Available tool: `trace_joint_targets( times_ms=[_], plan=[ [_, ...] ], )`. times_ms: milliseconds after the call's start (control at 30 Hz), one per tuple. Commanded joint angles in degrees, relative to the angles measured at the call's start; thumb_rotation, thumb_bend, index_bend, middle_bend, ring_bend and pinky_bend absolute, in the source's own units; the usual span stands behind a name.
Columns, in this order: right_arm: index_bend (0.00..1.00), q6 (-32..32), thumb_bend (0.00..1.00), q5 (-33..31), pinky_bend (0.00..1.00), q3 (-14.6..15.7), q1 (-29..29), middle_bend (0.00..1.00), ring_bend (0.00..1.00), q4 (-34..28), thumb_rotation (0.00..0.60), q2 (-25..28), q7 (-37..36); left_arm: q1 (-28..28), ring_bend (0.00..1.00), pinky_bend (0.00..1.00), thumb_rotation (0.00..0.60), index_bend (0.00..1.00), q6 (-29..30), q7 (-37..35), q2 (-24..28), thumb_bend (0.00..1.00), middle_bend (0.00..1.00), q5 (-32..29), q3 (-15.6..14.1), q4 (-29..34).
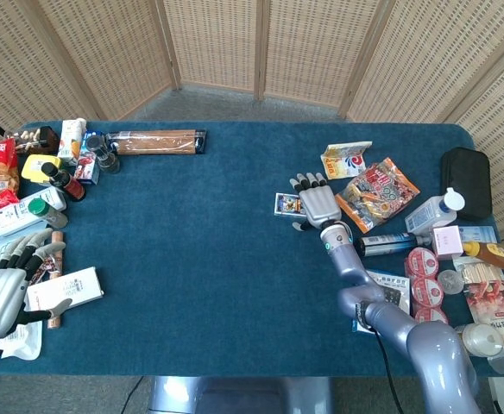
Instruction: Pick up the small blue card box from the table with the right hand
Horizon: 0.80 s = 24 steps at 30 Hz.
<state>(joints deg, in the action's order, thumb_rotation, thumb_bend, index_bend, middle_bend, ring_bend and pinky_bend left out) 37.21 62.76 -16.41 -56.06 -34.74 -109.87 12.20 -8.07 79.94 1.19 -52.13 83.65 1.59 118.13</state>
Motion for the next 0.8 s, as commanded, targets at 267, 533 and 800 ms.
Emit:
trace_joint_targets(
  times_ms=[267,533,800],
  plan=[
    [0.31,-2.3,0.24,-1.6,0.00,-1.3,-1.9,0.00,0.00,2.3,0.550,-1.4,1.5,0.8,0.00,0.00,0.600,0.18,1.2,-1.5,0.1,0.21,0.03,0.9,-0.2,-0.9],
    [0.43,-2.1,0.23,-2.1,0.00,-1.8,-1.9,0.06,0.00,2.3,0.600,-1.2,1.8,0.8,0.00,0.00,0.600,0.18,1.5,-1.4,-0.3,0.21,0.03,1.7,-0.1,-1.2],
    [0.51,-0.2,0.23,-2.1,0.00,-2.1,-0.7,0.13,0.01,-1.4,0.600,1.5,2.3,0.4,0.00,0.00,0.600,0.18,1.1,-0.6,-0.7,0.21,0.02,1.5,0.2,-1.0]
  ],
)
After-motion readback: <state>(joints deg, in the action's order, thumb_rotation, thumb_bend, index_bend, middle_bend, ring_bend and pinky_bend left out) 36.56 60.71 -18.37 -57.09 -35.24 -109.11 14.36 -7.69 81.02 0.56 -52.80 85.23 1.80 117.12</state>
